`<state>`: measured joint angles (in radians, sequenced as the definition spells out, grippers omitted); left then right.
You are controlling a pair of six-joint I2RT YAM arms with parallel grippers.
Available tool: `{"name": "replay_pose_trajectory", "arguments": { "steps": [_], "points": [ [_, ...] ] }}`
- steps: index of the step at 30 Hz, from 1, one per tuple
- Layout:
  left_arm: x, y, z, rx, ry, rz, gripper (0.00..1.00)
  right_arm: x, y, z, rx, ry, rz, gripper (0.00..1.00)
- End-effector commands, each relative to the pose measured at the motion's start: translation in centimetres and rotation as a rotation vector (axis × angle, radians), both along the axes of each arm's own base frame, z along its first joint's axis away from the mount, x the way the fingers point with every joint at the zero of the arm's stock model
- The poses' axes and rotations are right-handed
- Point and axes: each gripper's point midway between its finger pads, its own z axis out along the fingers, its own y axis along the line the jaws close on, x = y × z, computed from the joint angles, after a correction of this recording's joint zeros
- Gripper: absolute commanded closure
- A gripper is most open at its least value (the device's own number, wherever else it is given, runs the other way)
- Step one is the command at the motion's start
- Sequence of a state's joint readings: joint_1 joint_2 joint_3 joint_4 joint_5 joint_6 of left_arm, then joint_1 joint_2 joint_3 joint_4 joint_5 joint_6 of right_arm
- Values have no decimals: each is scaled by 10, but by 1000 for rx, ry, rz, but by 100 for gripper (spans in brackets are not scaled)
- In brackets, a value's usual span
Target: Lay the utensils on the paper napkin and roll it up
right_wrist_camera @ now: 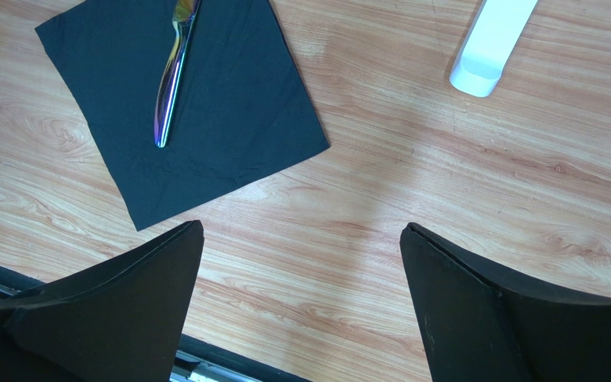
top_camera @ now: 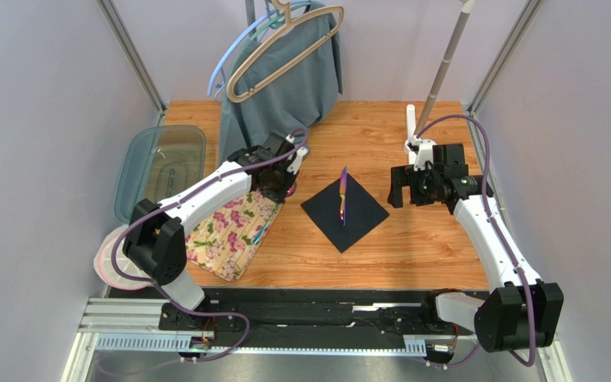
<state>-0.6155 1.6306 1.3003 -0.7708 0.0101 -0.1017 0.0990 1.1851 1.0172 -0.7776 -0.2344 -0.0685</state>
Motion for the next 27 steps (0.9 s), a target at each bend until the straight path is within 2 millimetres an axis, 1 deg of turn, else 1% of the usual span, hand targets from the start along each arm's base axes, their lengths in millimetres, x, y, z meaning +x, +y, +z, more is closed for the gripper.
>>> {"name": "replay_pose_trajectory", "arguments": {
  "steps": [1,2,3,4,5,6,7,8,9,10,11,12,13,14,15,18,21,22,24,25,27],
  "points": [
    [5,-48,48,-120,-34,117,100,9,-1,13,3,-32,-8,0],
    [7,-57,44,-124,-13,130,100,10,-1,13,2,-30,-11,0],
    [14,-70,58,-164,-30,144,100,10,-1,13,1,-30,-11,0],
    [12,-83,61,-188,-21,151,100,11,-1,12,-2,-27,-13,0],
    [15,-94,55,-199,3,175,100,11,-2,11,-4,-24,-16,0],
    [22,-107,66,-233,-14,181,100,12,-3,11,-4,-22,-19,0],
    [24,-117,68,-251,-16,186,100,12,-4,11,-8,-22,-26,0],
    [24,-129,58,-257,12,203,100,13,-4,10,-11,-18,-28,0],
    [30,-140,64,-289,2,212,100,14,-6,10,-17,-18,-35,0],
    [32,-147,62,-300,11,227,100,15,-7,10,-20,-19,-39,0],
    [37,-158,56,-305,21,234,100,15,-8,9,-22,-13,-42,0],
    [40,-165,52,-316,35,264,100,15,-9,8,-22,-11,-46,0],
    [38,-175,49,-337,68,263,100,16,-9,8,-22,-9,-49,0],
    [42,-185,42,-345,82,270,100,17,-10,8,-21,-8,-49,0],
    [42,-193,38,-355,101,285,100,17,-10,7,-20,-4,-52,0],
    [47,-212,22,-375,134,309,100,18,-11,6,-24,0,-54,0],
    [53,-224,11,-393,152,324,100,19,-13,6,-26,-1,-59,0],
    [55,-227,4,-392,157,336,100,19,-13,5,-26,1,-59,0],
    [61,-232,4,-411,141,344,100,19,-12,5,-24,3,-57,0],
    [63,-233,-2,-408,140,348,100,19,-13,4,-24,6,-58,0],
    [66,-238,-3,-415,135,347,100,18,-12,3,-23,7,-57,0]
  ]
}}
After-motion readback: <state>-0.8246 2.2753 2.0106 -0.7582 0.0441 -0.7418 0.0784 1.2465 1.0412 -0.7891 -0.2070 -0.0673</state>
